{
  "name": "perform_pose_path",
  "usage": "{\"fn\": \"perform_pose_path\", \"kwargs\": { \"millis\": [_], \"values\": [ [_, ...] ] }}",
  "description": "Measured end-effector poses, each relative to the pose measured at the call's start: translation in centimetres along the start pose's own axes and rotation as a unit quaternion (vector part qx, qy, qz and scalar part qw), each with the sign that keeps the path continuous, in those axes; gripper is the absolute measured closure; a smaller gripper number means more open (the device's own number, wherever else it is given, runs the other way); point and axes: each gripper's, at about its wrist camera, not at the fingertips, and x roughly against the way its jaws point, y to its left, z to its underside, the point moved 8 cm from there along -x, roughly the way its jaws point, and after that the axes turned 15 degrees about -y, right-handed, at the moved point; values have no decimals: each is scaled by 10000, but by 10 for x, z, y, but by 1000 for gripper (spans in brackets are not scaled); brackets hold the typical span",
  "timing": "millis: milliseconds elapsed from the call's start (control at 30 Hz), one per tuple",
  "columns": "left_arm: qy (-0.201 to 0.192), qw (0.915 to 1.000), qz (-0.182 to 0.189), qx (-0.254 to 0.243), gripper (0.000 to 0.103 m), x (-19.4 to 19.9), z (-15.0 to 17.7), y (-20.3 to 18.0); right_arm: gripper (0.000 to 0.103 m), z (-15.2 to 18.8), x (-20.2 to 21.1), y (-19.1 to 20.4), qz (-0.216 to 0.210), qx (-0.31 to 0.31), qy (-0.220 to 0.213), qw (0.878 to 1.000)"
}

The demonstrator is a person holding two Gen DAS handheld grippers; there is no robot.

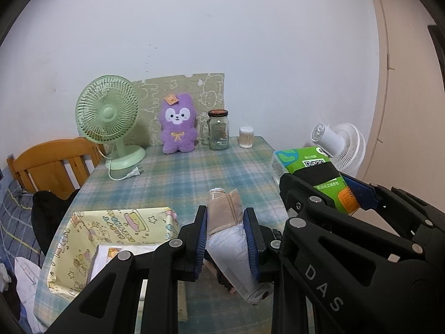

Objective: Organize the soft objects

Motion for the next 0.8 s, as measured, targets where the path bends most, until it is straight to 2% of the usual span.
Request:
{"fn": "perform_pose_path", "kwargs": {
  "millis": [400,800],
  "values": [
    [-41,9998,-194,16,78,-2,-7,41,52,-8,-15,43,-309,139,-71,9994],
    [-31,9994,-342,77,78,-7,-4,76,52,-5,-35,76,-406,142,-47,9991]
  ]
}}
